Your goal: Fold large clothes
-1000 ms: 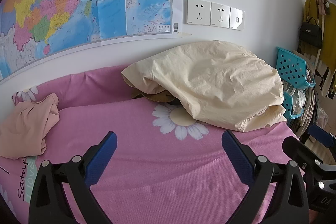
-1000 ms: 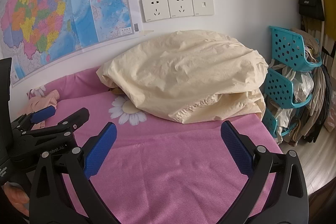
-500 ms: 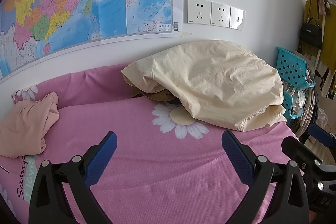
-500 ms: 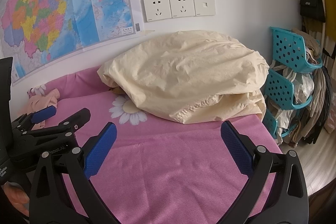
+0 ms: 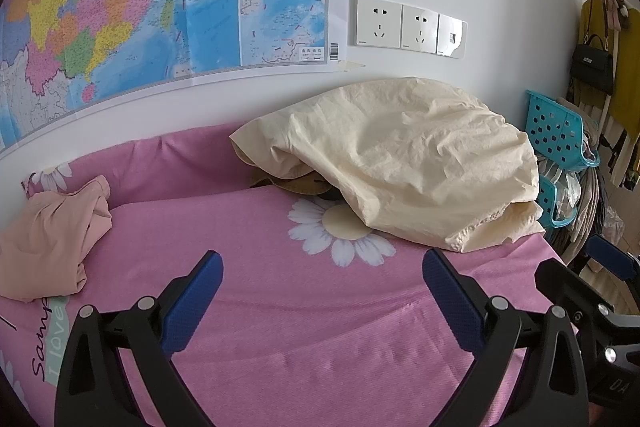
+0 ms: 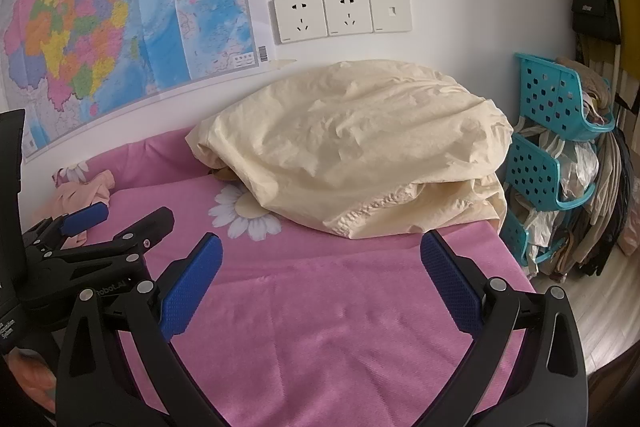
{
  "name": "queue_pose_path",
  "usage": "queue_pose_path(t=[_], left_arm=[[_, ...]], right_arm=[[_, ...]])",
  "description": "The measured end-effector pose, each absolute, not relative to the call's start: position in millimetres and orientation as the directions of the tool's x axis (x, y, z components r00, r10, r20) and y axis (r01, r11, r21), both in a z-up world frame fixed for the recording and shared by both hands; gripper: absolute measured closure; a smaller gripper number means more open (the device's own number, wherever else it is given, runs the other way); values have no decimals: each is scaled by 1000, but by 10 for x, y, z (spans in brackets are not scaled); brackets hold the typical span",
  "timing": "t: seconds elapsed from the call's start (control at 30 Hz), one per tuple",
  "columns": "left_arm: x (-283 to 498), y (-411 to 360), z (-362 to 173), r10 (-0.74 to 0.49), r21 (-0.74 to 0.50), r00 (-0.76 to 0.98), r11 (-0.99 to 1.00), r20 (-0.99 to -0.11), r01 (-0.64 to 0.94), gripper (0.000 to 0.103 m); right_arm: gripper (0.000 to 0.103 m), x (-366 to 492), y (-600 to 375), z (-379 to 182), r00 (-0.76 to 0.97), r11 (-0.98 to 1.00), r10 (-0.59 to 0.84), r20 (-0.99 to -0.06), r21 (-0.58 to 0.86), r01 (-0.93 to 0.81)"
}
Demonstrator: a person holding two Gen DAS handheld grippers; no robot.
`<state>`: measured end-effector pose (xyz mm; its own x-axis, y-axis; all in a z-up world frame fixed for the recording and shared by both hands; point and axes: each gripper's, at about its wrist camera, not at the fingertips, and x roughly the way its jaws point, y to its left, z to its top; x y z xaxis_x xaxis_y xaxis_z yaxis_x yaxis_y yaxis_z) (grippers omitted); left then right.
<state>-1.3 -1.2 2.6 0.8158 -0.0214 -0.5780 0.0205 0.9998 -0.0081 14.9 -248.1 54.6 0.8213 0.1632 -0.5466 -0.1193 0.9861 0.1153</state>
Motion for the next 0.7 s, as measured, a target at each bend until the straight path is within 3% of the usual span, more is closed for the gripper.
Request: queue_pose_path(t=[0.7], left_arm=[[5, -6, 26, -20, -11, 813, 1000, -582, 17, 6]], right_arm=[[5, 157, -2467, 530, 818, 986, 166, -551, 113, -123]])
